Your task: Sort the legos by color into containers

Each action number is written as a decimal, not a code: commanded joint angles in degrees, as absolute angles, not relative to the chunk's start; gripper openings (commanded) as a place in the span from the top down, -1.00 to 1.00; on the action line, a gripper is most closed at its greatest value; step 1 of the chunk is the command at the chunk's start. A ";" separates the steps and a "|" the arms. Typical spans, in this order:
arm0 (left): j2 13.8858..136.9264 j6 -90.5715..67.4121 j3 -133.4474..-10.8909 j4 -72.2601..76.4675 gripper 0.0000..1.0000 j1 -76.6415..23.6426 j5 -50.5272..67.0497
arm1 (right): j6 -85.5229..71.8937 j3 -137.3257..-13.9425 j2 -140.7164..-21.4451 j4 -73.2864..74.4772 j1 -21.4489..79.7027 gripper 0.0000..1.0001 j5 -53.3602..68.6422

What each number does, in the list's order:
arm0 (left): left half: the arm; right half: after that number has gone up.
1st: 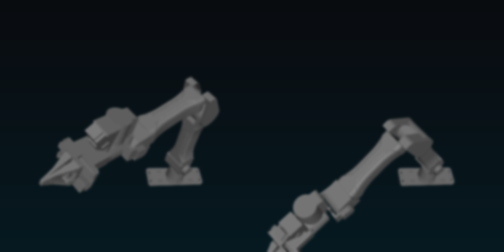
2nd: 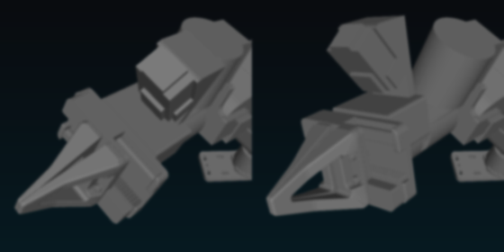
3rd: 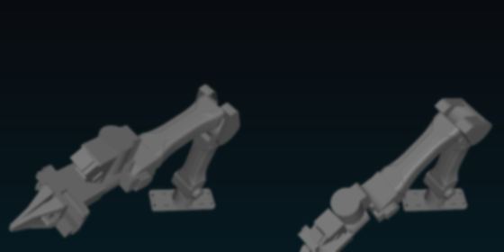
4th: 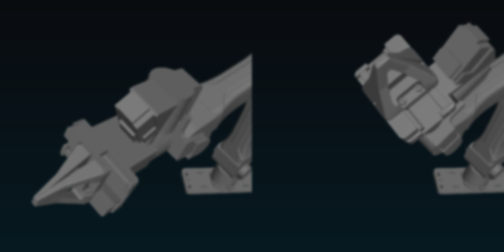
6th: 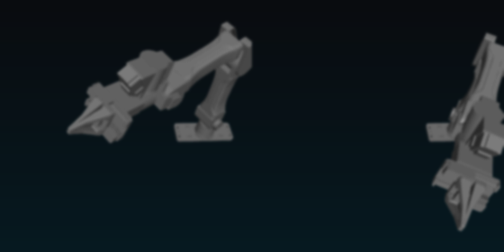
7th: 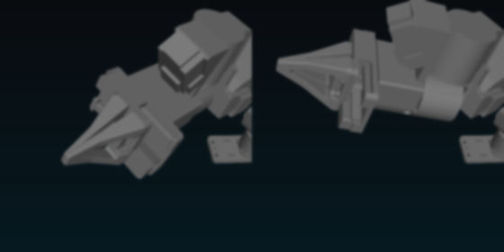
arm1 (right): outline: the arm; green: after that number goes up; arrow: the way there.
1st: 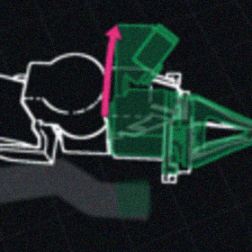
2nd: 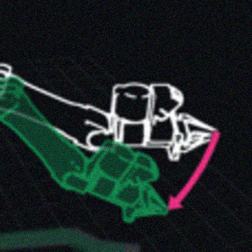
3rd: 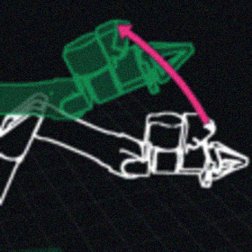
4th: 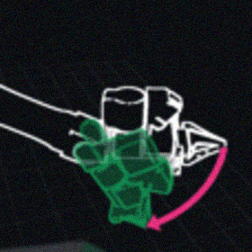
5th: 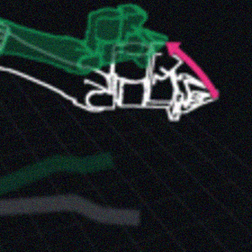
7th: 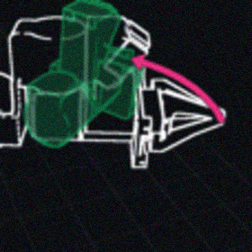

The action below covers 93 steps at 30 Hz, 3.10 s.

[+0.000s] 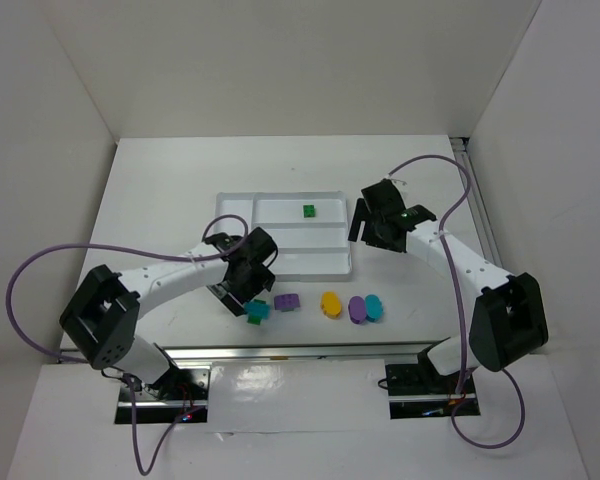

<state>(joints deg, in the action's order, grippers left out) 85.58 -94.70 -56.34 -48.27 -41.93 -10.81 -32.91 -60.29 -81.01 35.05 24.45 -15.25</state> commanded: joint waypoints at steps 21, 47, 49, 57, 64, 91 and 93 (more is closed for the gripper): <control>87.28 -96.77 -57.04 -50.98 -0.68 -42.71 -9.84 | -30.85 -59.94 -81.47 32.26 23.73 -0.74 -16.44; 90.70 -94.92 -56.51 -47.46 -0.58 -43.24 -11.16 | -29.27 -59.94 -83.06 32.26 23.73 -0.74 -15.91; 90.70 -94.40 -56.51 -47.46 -0.56 -43.24 -11.69 | -29.27 -59.94 -83.58 32.26 23.73 -0.74 -15.91; 91.23 -94.39 -55.46 -46.93 -0.36 -43.24 -11.69 | -29.27 -59.94 -83.58 32.26 23.73 -0.74 -15.91; 91.76 -93.87 -55.46 -46.93 -0.06 -43.24 -11.69 | -29.27 -59.94 -83.58 32.26 23.73 -0.74 -15.91; 85.52 -34.54 -84.98 -35.68 1.00 -39.29 2.71 | -29.88 -59.33 -68.47 13.73 23.73 -0.53 29.49; 86.04 -35.59 -84.99 -35.68 1.00 -38.67 4.91 | -30.58 -58.63 -69.16 10.83 23.73 -0.45 32.24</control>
